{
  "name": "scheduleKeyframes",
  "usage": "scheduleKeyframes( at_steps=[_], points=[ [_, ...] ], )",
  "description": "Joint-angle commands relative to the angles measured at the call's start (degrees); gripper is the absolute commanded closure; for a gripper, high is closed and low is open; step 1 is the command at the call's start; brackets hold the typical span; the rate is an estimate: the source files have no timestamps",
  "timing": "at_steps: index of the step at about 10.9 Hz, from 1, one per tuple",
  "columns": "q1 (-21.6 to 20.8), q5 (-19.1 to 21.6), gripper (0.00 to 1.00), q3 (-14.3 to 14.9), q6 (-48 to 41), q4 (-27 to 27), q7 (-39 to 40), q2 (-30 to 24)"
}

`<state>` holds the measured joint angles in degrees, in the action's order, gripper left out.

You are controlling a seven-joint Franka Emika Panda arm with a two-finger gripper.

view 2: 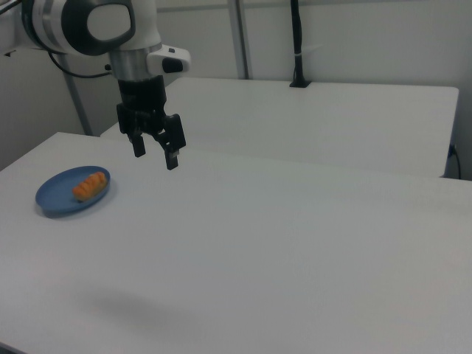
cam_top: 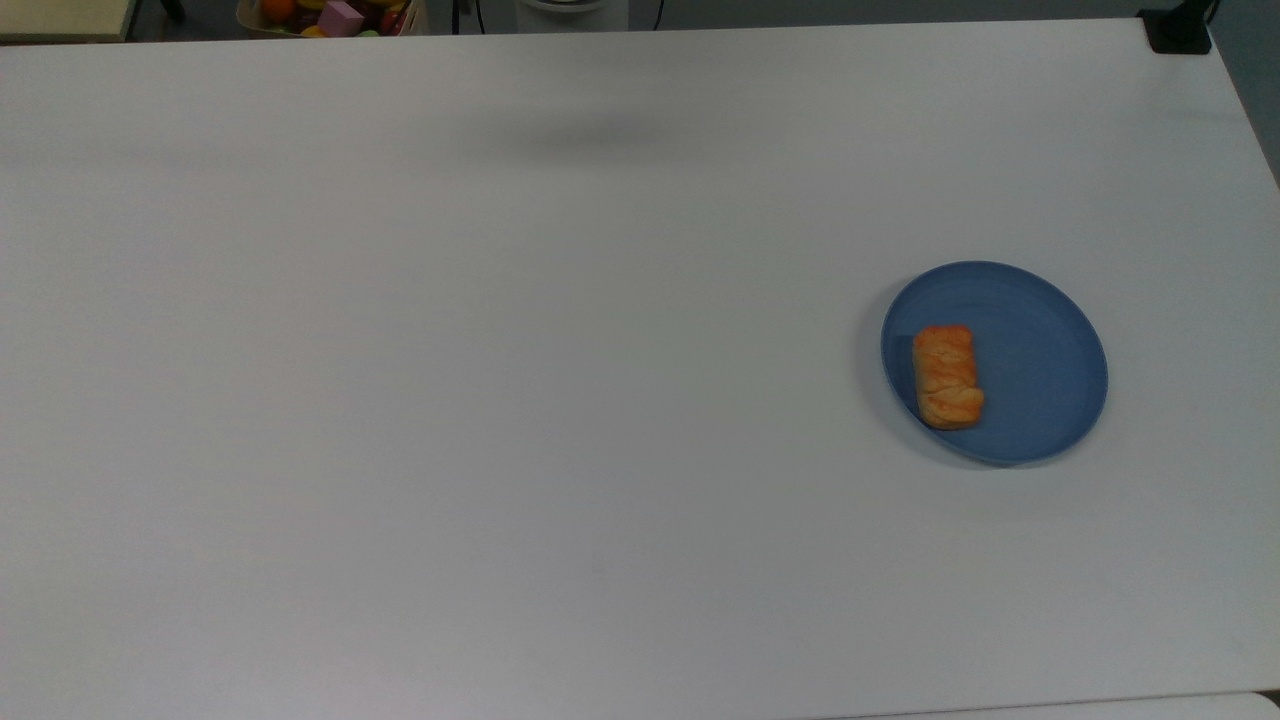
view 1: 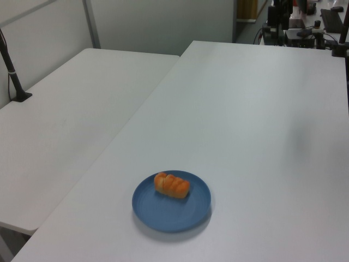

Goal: Put the bread on the table

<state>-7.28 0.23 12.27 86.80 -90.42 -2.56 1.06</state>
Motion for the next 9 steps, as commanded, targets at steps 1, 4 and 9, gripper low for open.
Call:
scheduleKeyframes(
  at_steps=[1, 4, 9],
  points=[
    [-0.2, 0.7, 0.00, 0.2, 0.1, 0.5, 1.0, 1.6],
    [-0.8, 1.1, 0.00, -0.6, 5.6, 0.5, 1.4, 3.6],
    [-8.7, 4.6, 0.00, -7.0, 15.6, 7.0, -4.8, 15.4]
  ],
)
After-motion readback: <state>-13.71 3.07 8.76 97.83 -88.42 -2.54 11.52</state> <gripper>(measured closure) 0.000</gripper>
